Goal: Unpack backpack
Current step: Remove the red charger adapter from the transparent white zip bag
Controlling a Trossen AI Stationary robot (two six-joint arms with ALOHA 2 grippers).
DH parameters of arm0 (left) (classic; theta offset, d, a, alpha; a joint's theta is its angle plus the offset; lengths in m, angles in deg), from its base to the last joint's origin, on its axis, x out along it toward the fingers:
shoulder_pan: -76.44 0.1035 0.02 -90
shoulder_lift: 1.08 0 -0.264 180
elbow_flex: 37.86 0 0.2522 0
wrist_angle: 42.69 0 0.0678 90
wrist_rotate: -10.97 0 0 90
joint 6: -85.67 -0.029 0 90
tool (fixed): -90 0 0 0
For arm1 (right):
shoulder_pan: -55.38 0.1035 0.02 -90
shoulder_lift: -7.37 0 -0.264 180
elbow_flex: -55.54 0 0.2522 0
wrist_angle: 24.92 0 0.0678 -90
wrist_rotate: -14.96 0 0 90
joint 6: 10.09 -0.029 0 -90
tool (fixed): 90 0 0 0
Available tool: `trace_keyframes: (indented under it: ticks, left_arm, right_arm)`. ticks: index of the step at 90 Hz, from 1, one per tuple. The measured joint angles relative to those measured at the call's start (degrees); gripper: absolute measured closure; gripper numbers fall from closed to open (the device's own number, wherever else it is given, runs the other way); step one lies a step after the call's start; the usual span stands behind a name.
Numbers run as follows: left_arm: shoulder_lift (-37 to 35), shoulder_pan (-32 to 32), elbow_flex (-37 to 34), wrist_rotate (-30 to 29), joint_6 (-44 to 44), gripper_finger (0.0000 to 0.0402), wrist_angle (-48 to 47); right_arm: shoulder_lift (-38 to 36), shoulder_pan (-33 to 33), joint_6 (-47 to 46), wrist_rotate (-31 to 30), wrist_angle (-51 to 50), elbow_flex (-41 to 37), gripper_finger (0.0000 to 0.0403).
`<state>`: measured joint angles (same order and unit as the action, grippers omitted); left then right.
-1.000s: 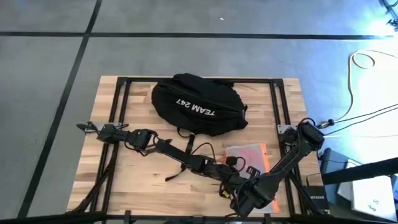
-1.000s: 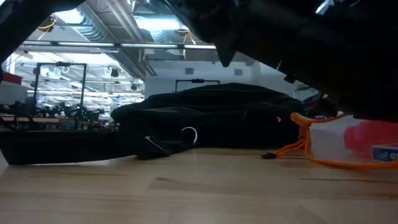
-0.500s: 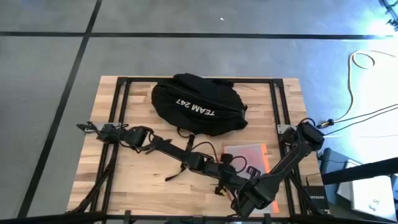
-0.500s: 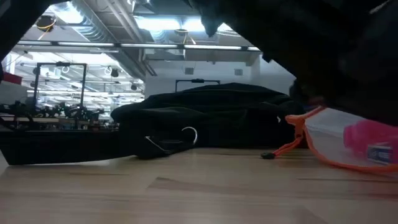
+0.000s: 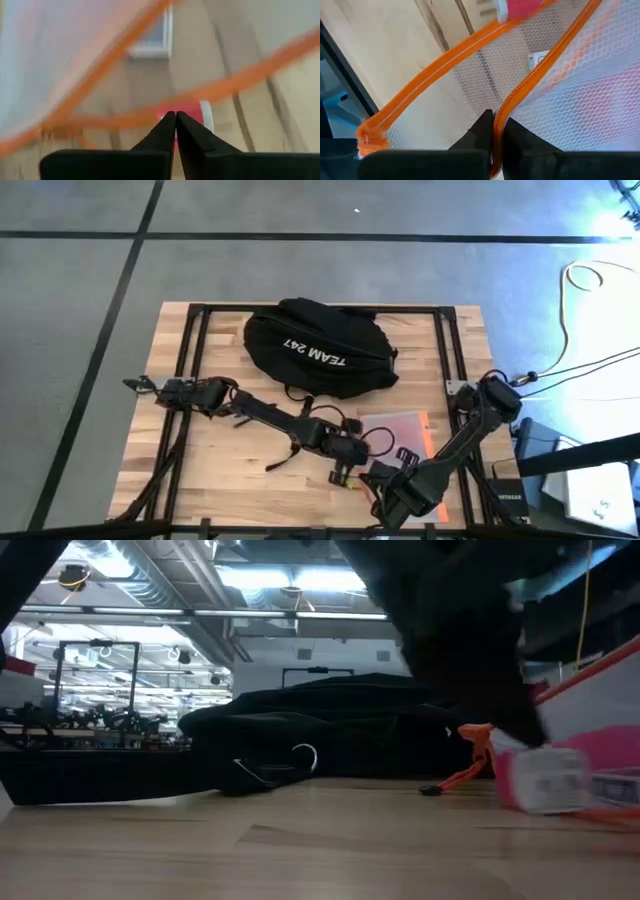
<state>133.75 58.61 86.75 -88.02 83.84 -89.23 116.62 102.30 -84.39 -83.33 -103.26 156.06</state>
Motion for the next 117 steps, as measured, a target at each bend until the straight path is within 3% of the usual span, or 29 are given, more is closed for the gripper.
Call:
trace_keyframes:
  ticks: [18, 31, 72, 94, 117]
  left_arm:
    - [-0.74, 0.32, 0.11, 1.54, -1.57, 0.0400, -13.21]
    - [-1.85, 0.32, 0.00, 0.94, -2.10, 0.0400, -16.62]
    - [-3.13, -0.04, -0.15, 0.87, -3.53, 0.0400, -14.95]
    - [-3.92, -1.87, -0.36, -4.15, -4.05, 0.0400, -14.72]
    - [-7.25, -2.58, -5.90, -5.92, -4.11, 0.0401, -9.65]
  right_arm:
    - [0.00, 0.00, 0.02, -0.10, -0.01, -0.01, 0.0403]
    - [0.00, 0.00, 0.04, -0.11, 0.02, -0.01, 0.0403]
    - [0.00, 0.00, 0.07, -0.16, 0.03, -0.01, 0.0403]
    - [0.00, 0.00, 0.11, -1.19, -0.03, -0.01, 0.0403]
    - [0.00, 0.00, 0.11, -1.23, 0.03, -0.06, 0.0403]
